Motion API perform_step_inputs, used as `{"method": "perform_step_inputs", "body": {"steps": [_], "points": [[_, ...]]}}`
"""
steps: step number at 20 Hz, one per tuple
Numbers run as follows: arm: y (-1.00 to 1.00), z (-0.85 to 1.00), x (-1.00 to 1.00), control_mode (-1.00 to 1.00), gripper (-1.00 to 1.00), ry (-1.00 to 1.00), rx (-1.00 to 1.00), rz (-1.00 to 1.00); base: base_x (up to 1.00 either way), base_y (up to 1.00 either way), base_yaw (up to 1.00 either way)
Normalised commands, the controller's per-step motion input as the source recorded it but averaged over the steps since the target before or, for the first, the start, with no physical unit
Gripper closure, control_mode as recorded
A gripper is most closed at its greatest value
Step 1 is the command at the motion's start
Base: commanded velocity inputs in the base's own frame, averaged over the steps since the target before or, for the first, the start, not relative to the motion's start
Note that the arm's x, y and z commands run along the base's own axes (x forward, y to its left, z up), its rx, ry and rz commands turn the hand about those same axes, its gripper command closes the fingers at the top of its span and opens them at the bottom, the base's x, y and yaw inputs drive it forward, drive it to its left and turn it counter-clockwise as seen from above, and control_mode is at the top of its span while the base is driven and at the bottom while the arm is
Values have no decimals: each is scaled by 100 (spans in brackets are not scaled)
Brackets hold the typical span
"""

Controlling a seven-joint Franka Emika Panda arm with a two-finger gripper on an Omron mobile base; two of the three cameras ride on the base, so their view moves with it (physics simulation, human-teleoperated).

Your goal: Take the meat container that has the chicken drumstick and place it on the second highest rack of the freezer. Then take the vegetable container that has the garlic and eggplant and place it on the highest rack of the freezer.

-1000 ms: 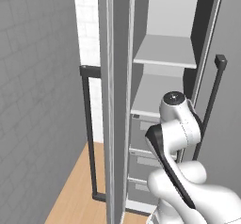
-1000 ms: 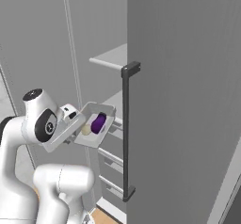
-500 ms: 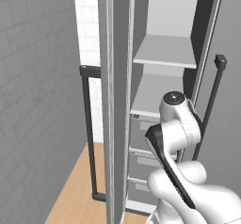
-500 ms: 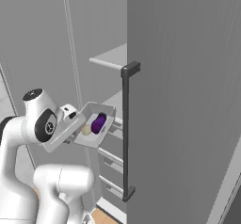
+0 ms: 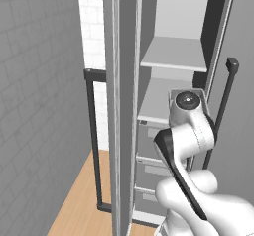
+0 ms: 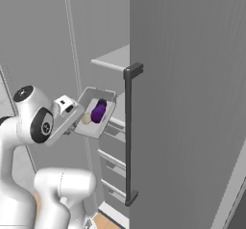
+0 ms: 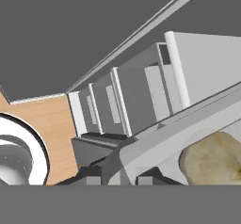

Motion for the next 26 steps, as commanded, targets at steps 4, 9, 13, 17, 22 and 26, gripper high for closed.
{"method": "perform_step_inputs", "body": {"steps": [4,9,13,17,22,26], "points": [[0,74,59,-100,100,-12,2,-5,0,0,0],[0,64,60,-100,100,-14,1,-2,0,0,0],[-11,41,77,-100,100,-13,1,0,0,0,0],[-28,48,61,-100,100,-4,4,0,0,0,0],[-21,44,82,-100,100,3,1,0,0,0,0],[-45,40,59,-100,100,1,13,0,0,0,0]]}}
